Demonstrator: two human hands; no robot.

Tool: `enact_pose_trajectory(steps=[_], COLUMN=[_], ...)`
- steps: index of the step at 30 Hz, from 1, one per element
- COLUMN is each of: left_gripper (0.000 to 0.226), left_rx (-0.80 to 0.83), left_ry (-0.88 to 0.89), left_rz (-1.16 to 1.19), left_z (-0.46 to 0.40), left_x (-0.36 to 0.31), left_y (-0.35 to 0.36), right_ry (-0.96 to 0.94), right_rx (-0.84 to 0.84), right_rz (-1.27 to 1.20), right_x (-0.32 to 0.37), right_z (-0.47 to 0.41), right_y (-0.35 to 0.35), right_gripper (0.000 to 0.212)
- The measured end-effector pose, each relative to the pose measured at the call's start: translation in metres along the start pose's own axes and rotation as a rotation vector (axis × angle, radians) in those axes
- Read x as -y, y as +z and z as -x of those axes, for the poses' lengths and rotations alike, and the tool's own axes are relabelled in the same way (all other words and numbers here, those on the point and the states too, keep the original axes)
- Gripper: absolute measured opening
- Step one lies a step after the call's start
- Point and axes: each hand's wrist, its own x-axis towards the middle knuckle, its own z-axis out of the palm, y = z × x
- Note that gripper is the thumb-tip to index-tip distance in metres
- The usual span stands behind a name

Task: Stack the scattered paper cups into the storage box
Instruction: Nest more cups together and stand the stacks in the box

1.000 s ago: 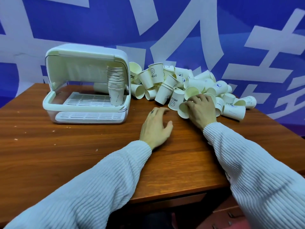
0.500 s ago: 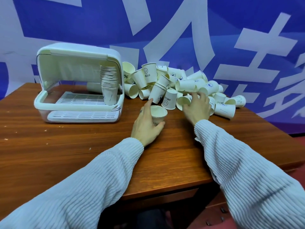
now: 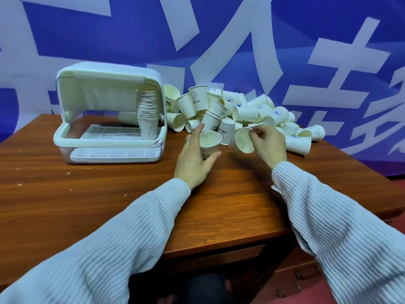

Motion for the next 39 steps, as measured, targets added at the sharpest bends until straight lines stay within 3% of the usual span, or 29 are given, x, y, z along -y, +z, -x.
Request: enact_pose_trajectory(steps=[4,6,10,13,15,23,31,39], left_gripper=[0.072,0.069,0.069,0.068,0.066,0.073,0.07,0.075], left_rx=[-0.284,-0.406,-0.515,-0.559,-0.578,-0.412,-0.343,-0.069], left_ry=[0.03,0.002,-0.108,-0.161,-0.19,-0.183,-0.089,-0.198], left_rz=[0.085,0.095,0.043,-0.003,-0.049,-0.147,-0.222,-0.388], left_z=[-0.009,-0.014,-0.019,-0.017,-0.015,-0.012,-0.06,-0.081], left_x=[-0.005,-0.001,0.014,0.03,0.04,0.06,0.046,0.063], left_y=[-0.043,-0.074,-0.133,-0.167,-0.183,-0.197,-0.181,-0.147], right_ry=[0.12,0.129,0.025,-0.017,-0.056,-0.212,-0.275,-0.19], right_rx=[0.048,0.067,0.175,0.262,0.321,0.461,0.292,0.318], right_rz=[-0.402,-0.466,-0.431,-0.281,-0.153,0.267,0.118,0.069], right_x=[0.062,0.098,0.167,0.203,0.215,0.225,0.212,0.165], right_z=[-0.007,-0.012,-0.017,-0.02,-0.02,-0.008,-0.012,-0.012], right_y=[0.017,0.034,0.071,0.097,0.113,0.147,0.129,0.11], right_gripper=[0.018,0.023,0.019,0.029,0.022,0.025,0.029,0.022])
